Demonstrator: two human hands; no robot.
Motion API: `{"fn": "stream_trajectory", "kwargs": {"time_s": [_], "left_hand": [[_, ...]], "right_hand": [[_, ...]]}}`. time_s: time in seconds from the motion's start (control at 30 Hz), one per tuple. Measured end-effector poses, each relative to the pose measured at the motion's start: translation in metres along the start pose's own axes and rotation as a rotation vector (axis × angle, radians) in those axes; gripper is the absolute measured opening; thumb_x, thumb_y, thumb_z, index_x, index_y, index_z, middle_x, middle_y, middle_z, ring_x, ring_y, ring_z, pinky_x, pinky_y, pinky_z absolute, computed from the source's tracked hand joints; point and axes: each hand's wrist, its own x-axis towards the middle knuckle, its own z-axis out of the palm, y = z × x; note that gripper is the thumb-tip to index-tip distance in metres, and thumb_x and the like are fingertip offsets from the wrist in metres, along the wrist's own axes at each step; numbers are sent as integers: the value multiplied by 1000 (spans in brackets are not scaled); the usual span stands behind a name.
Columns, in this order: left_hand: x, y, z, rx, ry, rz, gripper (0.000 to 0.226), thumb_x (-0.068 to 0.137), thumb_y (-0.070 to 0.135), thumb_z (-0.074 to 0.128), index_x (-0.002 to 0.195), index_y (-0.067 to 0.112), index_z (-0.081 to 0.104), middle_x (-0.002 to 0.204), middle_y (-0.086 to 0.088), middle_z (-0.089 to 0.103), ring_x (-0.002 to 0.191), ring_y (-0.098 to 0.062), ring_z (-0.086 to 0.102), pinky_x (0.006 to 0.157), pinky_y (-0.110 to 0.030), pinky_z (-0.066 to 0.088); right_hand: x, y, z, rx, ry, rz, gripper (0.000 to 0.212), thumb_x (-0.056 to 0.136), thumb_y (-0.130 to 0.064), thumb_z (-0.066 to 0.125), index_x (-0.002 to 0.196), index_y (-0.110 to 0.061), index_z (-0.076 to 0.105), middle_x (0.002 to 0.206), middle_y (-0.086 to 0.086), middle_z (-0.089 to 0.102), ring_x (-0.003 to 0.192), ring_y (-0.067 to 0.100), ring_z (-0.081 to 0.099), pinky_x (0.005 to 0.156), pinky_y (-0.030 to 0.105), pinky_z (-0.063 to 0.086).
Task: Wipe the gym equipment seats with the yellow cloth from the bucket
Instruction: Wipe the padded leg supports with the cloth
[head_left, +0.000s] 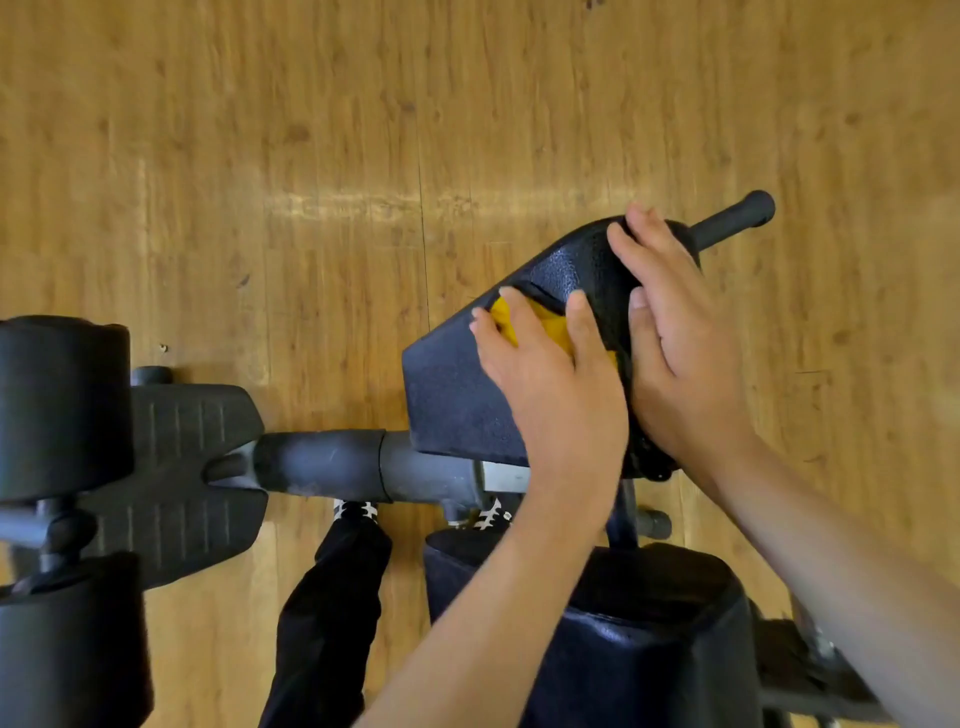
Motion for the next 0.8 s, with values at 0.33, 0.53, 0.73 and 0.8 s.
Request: {"fn": "stream_trajectory", "kwargs": {"time_s": [0.33,0.53,0.73,0.8], "left_hand": [[-24,-54,-20,26,-8,343,62,109,8,36,162,11,4,172,-3,-5,156,-2,-6,118,-6,3],[11,-21,-16,14,-32,262,60,111,26,34,162,13,7,171,-6,-11,146,14,-10,96,12,5],[52,-28,-22,56,-3,457,41,109,12,37,149,2,40,162,-16,27,149,-14,28,108,1,18],[19,-53,-23,14,2,420,48,105,4,35,153,11,36,163,-12,26,150,-15,30,118,-11,22]], "right_hand": [[-2,-7,3,-58,11,22,46,104,2,35,149,-3,42,161,9,33,152,17,23,124,39,24],[0,-9,1,-66,1,39,45,105,-3,36,150,-5,42,161,7,33,153,15,22,125,36,21],[-1,-8,0,-79,8,38,45,105,-5,40,149,-6,43,160,7,34,152,15,24,124,38,23],[-1,-10,0,-99,10,39,45,105,-5,39,150,-6,41,161,7,33,152,15,22,125,33,21]]}}
